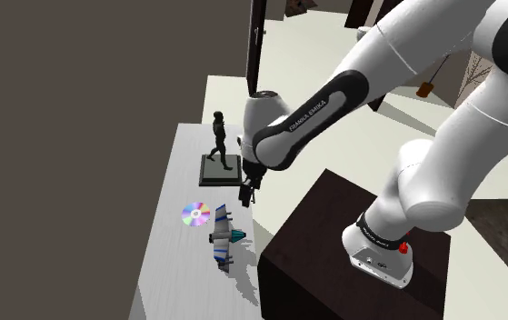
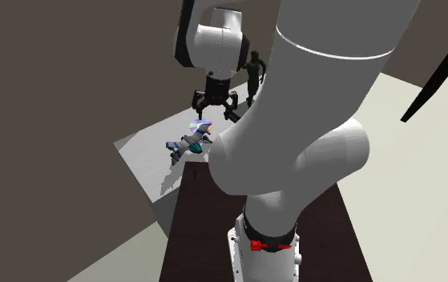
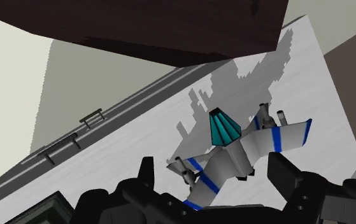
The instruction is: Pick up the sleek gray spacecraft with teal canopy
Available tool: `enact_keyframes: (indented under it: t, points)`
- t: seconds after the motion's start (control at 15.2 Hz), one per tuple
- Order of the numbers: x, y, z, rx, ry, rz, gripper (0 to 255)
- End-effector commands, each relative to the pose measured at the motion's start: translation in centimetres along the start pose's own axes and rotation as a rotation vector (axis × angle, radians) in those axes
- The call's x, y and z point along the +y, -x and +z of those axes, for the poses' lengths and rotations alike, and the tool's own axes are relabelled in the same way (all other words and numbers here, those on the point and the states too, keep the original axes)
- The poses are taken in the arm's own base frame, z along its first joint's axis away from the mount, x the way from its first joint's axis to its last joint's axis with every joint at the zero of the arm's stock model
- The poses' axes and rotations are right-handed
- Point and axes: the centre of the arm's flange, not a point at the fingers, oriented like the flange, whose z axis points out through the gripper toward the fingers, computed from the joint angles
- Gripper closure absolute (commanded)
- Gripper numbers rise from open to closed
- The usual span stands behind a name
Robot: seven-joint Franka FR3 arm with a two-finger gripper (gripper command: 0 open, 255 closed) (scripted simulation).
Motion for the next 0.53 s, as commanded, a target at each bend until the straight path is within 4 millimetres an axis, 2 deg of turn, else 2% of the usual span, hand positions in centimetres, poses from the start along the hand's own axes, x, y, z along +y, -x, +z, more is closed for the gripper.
enact_keyframes:
  t: [0.0,0.46]
  points:
    - [-0.9,-0.3,2.4,-0.012,-0.015,-0.017,0]
    - [-3.7,-2.0,10.9,-0.054,-0.069,-0.077,0]
